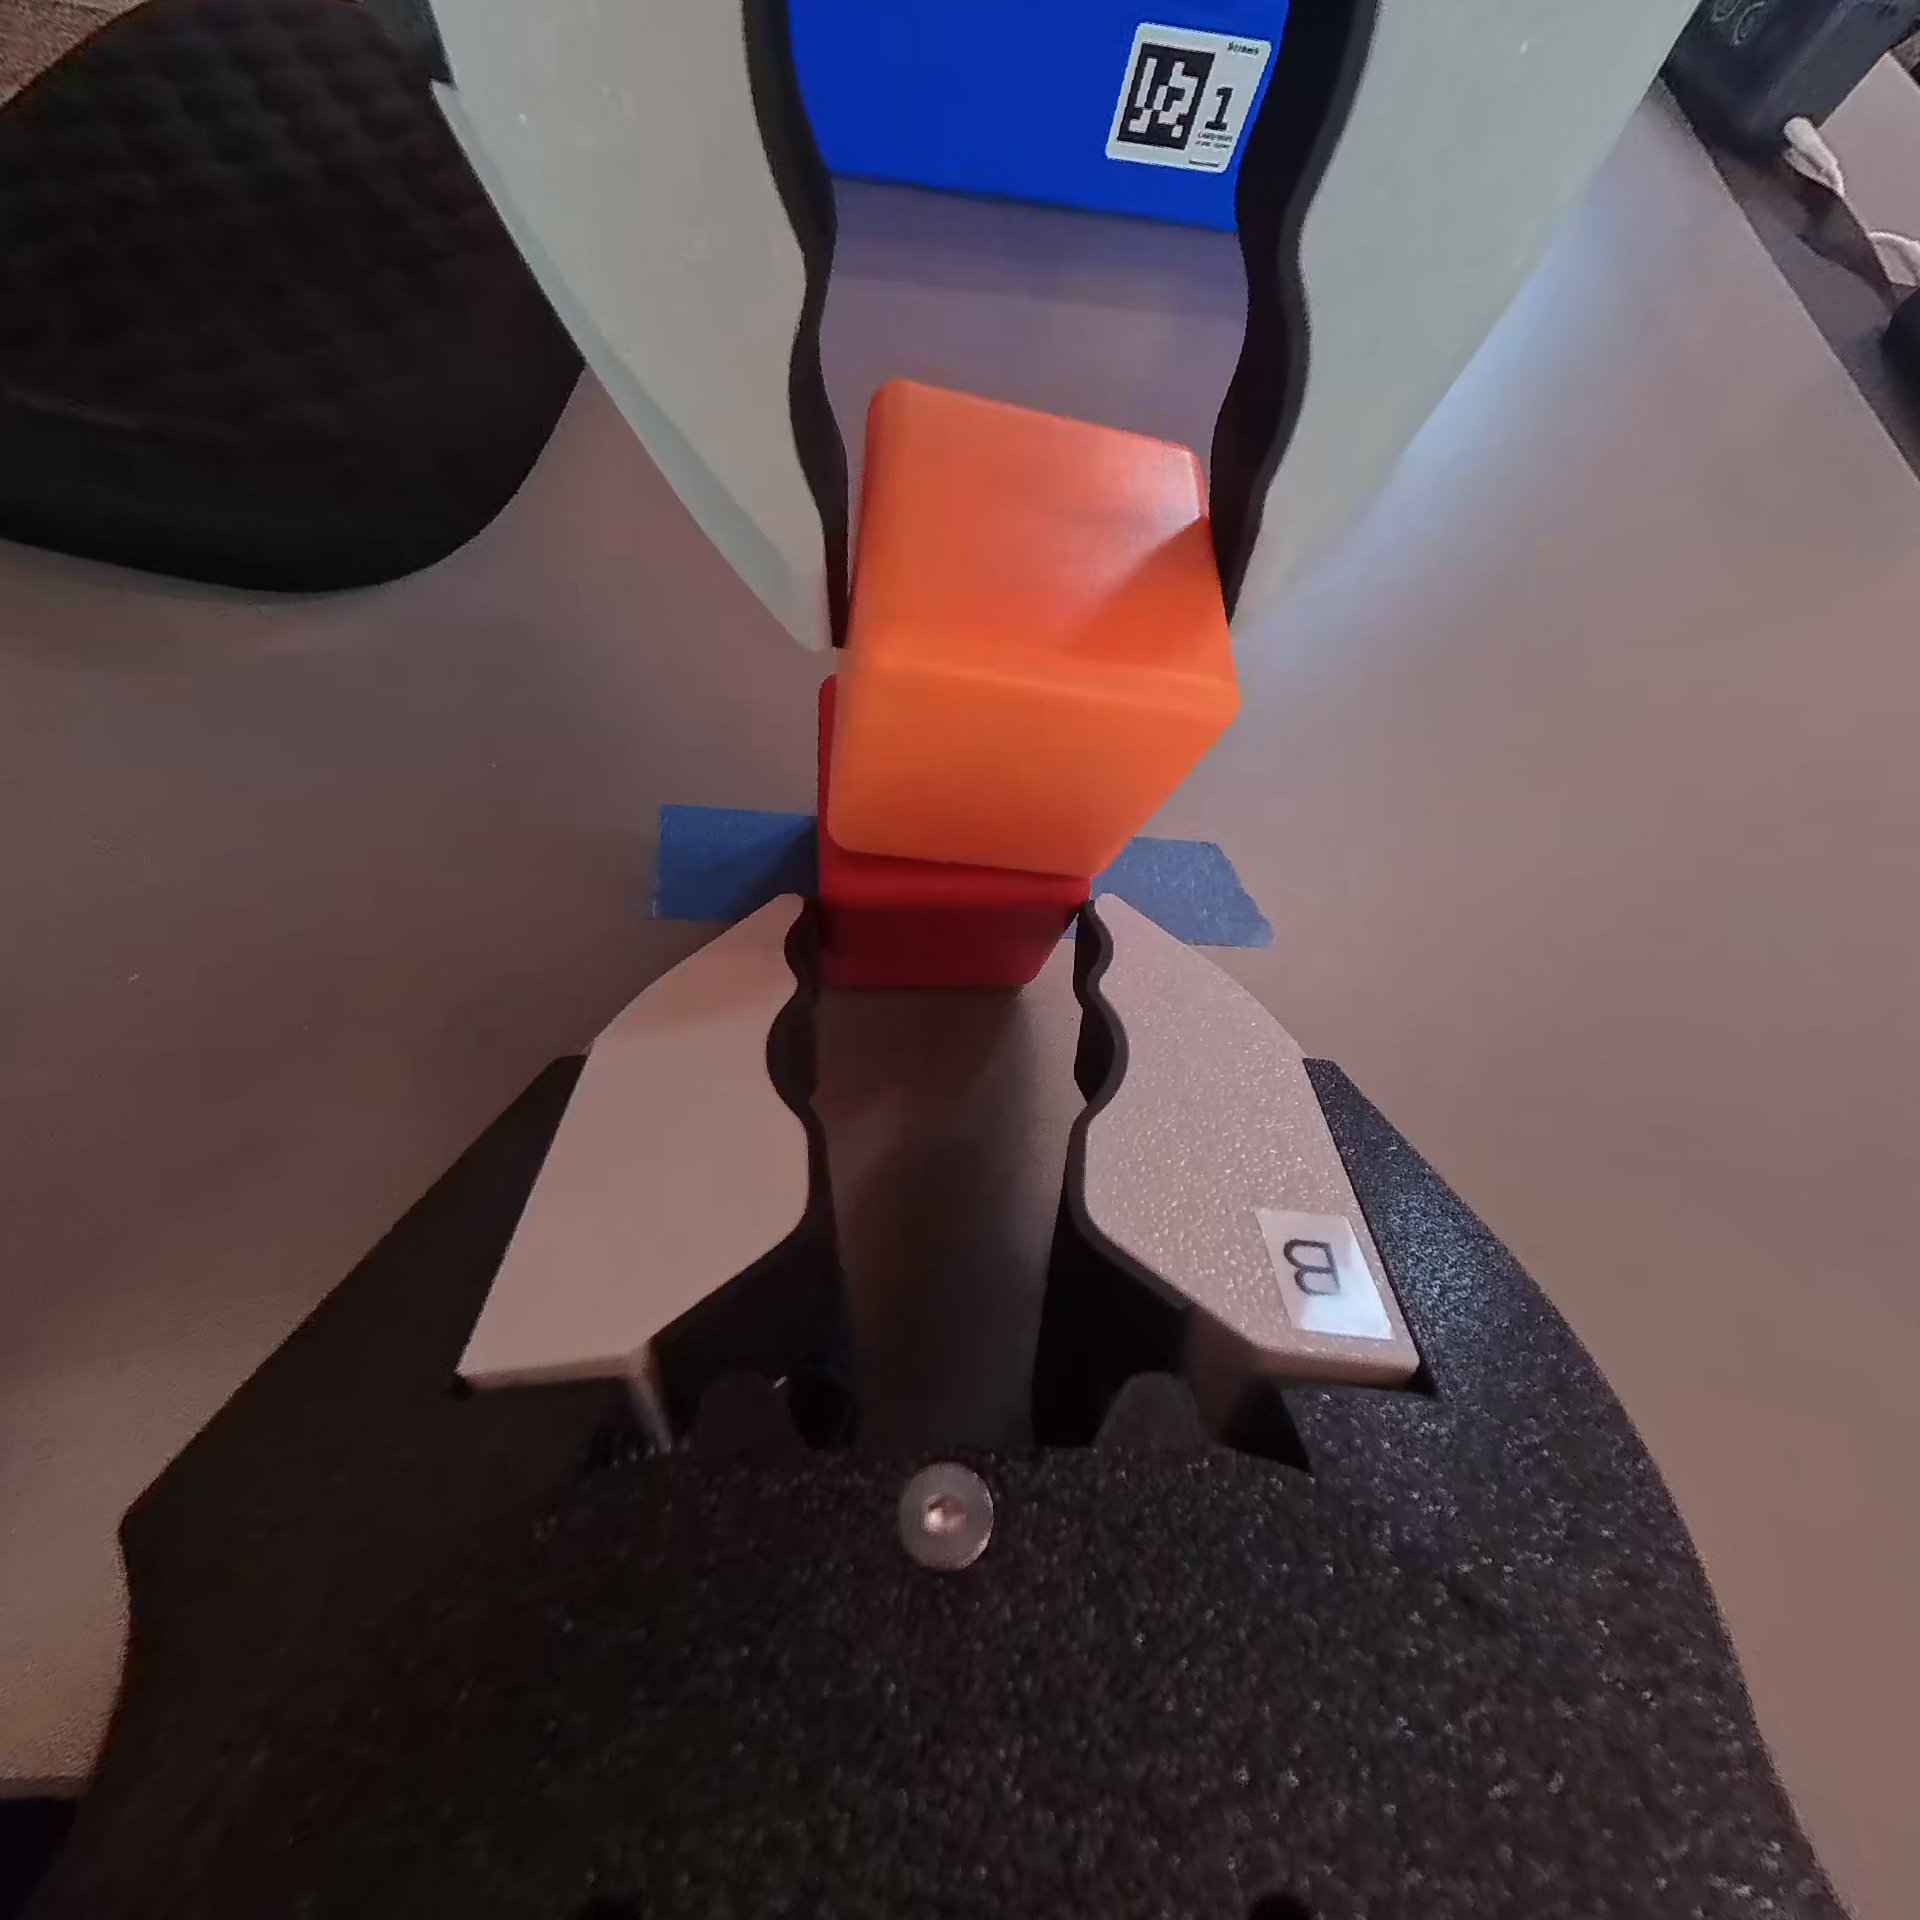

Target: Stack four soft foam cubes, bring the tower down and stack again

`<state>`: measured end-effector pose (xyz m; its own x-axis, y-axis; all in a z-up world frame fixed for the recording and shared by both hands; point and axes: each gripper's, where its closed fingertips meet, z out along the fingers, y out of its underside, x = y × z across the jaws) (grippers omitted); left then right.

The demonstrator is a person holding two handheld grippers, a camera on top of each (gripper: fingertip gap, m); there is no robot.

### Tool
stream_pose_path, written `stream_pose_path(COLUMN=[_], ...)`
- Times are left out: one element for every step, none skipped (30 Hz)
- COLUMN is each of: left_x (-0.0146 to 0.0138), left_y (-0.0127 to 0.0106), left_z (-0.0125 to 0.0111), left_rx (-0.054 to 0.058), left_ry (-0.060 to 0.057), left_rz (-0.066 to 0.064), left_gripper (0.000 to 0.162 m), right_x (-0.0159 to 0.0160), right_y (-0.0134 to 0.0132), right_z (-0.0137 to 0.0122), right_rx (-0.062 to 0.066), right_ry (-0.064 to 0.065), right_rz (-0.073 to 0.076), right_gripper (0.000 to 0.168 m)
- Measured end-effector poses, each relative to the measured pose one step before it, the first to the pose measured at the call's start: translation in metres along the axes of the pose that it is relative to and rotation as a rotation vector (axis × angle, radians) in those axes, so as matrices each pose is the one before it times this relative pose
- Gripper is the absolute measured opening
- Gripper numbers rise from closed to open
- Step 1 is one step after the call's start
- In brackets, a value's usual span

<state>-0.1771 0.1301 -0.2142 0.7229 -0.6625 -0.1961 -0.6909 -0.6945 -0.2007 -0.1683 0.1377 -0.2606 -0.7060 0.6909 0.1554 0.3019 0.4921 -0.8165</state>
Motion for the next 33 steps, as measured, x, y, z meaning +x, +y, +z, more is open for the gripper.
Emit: stream_pose_path(left_x=[-0.00018,-0.00012,0.00009,0.00014,0.00017,0.0001,0.00022,0.00008,0.00019,0.00009,0.0001,0.00007,-0.00001,0.00003,0.00002,0.00002,0.0,0.0,-0.00001,0.00003,0.00001,0.00002,0.0,0.00007,-0.00005,0.0,0.00006,-0.00003,0.00002,-0.00004,0.00006,-0.00011,0.00005], left_y=[-0.00003,-0.00051,-0.00015,-0.00015,-0.00002,-0.00008,-0.00003,-0.00002,-0.00002,0.0,-0.00012,-0.00012,-0.00002,-0.00007,-0.00006,-0.00018,-0.00007,-0.00001,-0.00005,0.00005,0.00001,0.00011,0.00004,0.00002,0.00001,0.00003,0.0,0.00013,-0.00009,-0.00005,0.00005,-0.00002,-0.00002], left_z=[0.0005,0.00042,0.00013,0.00011,0.00005,0.00012,0.00004,0.00013,0.00012,0.00003,-0.00002,0.00007,0.00002,0.0,0.0,0.00001,-0.00001,0.00005,0.0,-0.00001,0.00003,-0.0001,0.0,0.00002,-0.00004,0.00001,-0.00002,-0.00003,-0.00006,0.00007,-0.0001,-0.00003,-0.00004], left_rx=[-0.0035,-0.0007,-0.0041,-0.0036,-0.003,-0.002,-0.0009,-0.001,-0.0018,-0.0022,-0.0021,-0.0011,0.0007,0.002,0.0028,0.0021,0.0003,0.0012,0.0027,0.0029,0.0027,0.0012,-0.0009,-0.0025,-0.0026,-0.0005,0.0011,0.0015,0.0025,0.0029,0.0022,0.0021,0.0021], left_ry=[-0.0034,-0.0061,-0.0057,-0.0069,-0.0076,-0.0074,-0.0066,-0.0053,-0.0057,-0.0052,-0.0033,-0.0018,-0.0014,-0.001,-0.0009,-0.0016,-0.0037,-0.0037,0.0007,0.0019,0.0007,0.0017,0.0019,-0.0005,-0.0011,-0.0009,-0.0004,0.0001,-0.0001,-0.0004,-0.0015,-0.0016,-0.0007], left_rz=[0.0016,0.0021,-0.0032,-0.0032,-0.0021,-0.0017,-0.0014,-0.0029,-0.0009,-0.0007,-0.0048,-0.0036,-0.0016,-0.0019,-0.0059,-0.0079,0.0003,0.0044,-0.0027,-0.0012,0.0054,0.0041,0.0007,0.0022,0.0004,0.0017,0.002,-0.0011,-0.0015,-0.0019,0.0003,-0.0001,-0.0008], left_gripper=[0.048,0.048,0.048,0.048,0.048,0.048,0.048,0.048,0.048,0.048,0.048,0.048,0.048,0.048,0.048,0.048,0.048,0.048,0.048,0.048,0.048,0.048,0.048,0.048,0.048,0.048,0.048,0.048,0.048,0.048,0.048,0.048,0.048], right_x=[0.00003,0.0,0.0001,-0.00004,-0.00003,0.00002,-0.00006,0.00008,-0.00004,-0.00001,0.00006,-0.00004,-0.00004,-0.00001,0.00005,0.00001,-0.00009,0.00002,-0.00002,-0.00001,-0.00005,0.00009,-0.00004,-0.00006,0.0,0.0,-0.00012,-0.00018,-0.00008,-0.00033,-0.00004,0.00093,0.00066], right_y=[0.0001,0.00027,0.00017,-0.00005,-0.00004,-0.00002,0.0,0.00001,-0.00001,-0.00007,0.00003,-0.00004,0.00001,0.00001,-0.00004,0.00002,-0.00002,0.0,0.00009,0.00001,0.0,-0.00003,0.00008,0.00003,-0.00002,-0.00002,-0.00066,-0.00309,-0.0059,-0.00721,-0.00645,-0.00363,-0.00067], right_z=[-0.00003,0.00008,0.00006,-0.00012,0.00005,0.00006,0.0,0.00001,0.0,0.00011,-0.00001,0.00005,-0.00001,-0.00001,-0.00006,0.00005,0.00004,-0.00002,0.00005,0.00001,0.0,0.00006,0.00006,-0.00006,-0.00001,-0.00008,-0.00042,-0.00165,-0.00282,-0.00303,-0.00214,-0.00066,0.00085], right_rx=[-0.0011,-0.0022,-0.0014,0.0,0.0,-0.0001,0.0,0.0001,0.0001,-0.0001,-0.0002,-0.0001,-0.0001,-0.0001,-0.0002,-0.0003,-0.0002,-0.0001,0.0,0.0,0.0,0.0,0.0,0.0,0.0001,0.0006,0.0061,0.0238,0.0419,0.0467,0.0405,0.0226,0.0018], right_ry=[-0.0015,-0.0016,-0.0008,0.0002,0.0003,0.0,-0.0001,-0.0001,0.0,0.0002,0.0004,0.0003,0.0,0.0002,0.0,0.0,0.0006,0.0009,0.0,-0.0007,-0.0002,0.0001,-0.0001,0.0,0.0006,0.0005,-0.0022,-0.0066,-0.0101,-0.013,-0.01,0.0017,0.0058], right_rz=[0.0058,0.008,0.005,0.0002,-0.0001,0.0006,0.0007,0.0006,0.0007,0.0005,-0.0002,0.0002,0.0007,0.0005,0.0015,0.0028,0.0013,-0.0006,0.0001,0.0008,0.0003,-0.0001,0.0002,0.0,-0.0008,-0.0011,0.0015,0.0111,0.0263,0.0346,0.029,0.0142,-0.005], right_gripper=[0.047,0.047,0.047,0.047,0.047,0.047,0.047,0.047,0.047,0.047,0.047,0.047,0.047,0.047,0.047,0.047,0.047,0.047,0.047,0.047,0.047,0.047,0.047,0.047,0.047,0.047,0.047,0.047,0.054,0.054,0.054,0.055,0.054])
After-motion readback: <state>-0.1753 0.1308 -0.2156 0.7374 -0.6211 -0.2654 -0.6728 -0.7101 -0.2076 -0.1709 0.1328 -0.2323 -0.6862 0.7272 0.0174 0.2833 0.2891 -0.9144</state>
